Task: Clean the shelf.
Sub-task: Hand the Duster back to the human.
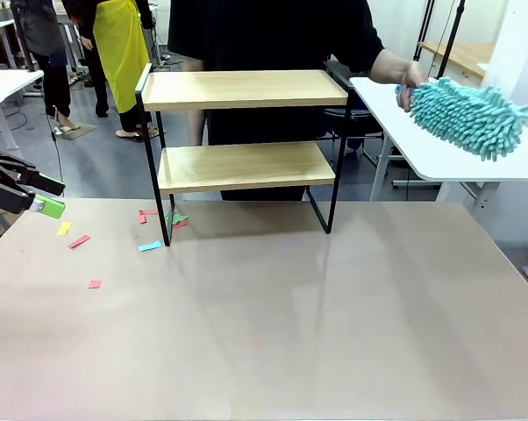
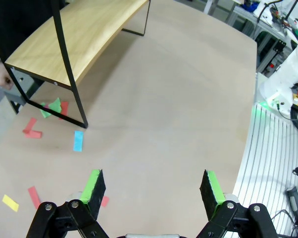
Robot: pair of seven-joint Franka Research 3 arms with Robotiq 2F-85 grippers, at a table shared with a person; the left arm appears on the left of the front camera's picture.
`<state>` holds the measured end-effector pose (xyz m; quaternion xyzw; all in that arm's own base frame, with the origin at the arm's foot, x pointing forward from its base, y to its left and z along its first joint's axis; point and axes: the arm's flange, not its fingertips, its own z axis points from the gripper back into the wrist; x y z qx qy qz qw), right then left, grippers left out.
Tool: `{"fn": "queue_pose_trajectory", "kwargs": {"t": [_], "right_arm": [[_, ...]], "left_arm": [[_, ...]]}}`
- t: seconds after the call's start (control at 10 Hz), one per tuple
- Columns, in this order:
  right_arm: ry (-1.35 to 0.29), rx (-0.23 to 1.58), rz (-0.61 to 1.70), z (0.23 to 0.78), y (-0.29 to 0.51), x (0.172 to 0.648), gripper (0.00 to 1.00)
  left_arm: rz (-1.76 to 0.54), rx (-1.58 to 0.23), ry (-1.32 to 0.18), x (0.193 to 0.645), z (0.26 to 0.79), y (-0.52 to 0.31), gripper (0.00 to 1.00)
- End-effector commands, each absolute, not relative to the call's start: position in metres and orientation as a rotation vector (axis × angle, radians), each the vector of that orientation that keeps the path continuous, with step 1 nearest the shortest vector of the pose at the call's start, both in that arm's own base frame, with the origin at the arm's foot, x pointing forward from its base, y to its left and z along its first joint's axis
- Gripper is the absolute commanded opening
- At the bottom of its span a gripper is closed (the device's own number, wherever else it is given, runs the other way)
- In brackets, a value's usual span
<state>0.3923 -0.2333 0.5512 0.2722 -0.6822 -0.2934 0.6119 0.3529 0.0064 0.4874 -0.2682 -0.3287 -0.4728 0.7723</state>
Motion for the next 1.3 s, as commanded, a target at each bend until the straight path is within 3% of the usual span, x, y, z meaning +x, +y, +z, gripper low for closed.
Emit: {"fn": "queue_pose_trajectory", "kwargs": {"t": [0.0,1.2], "right_arm": [[-1.571,0.631,-0.663,0.5496,-0.231,0.3896,1.0],[-1.571,0.631,-0.663,0.5496,-0.231,0.3896,1.0]], "left_arm": [[-1.018,-0.591,-0.71,0.3523,0.4891,0.0062,1.0],[-1.018,-0.591,-0.71,0.3523,0.4891,0.0062,1.0]]}}
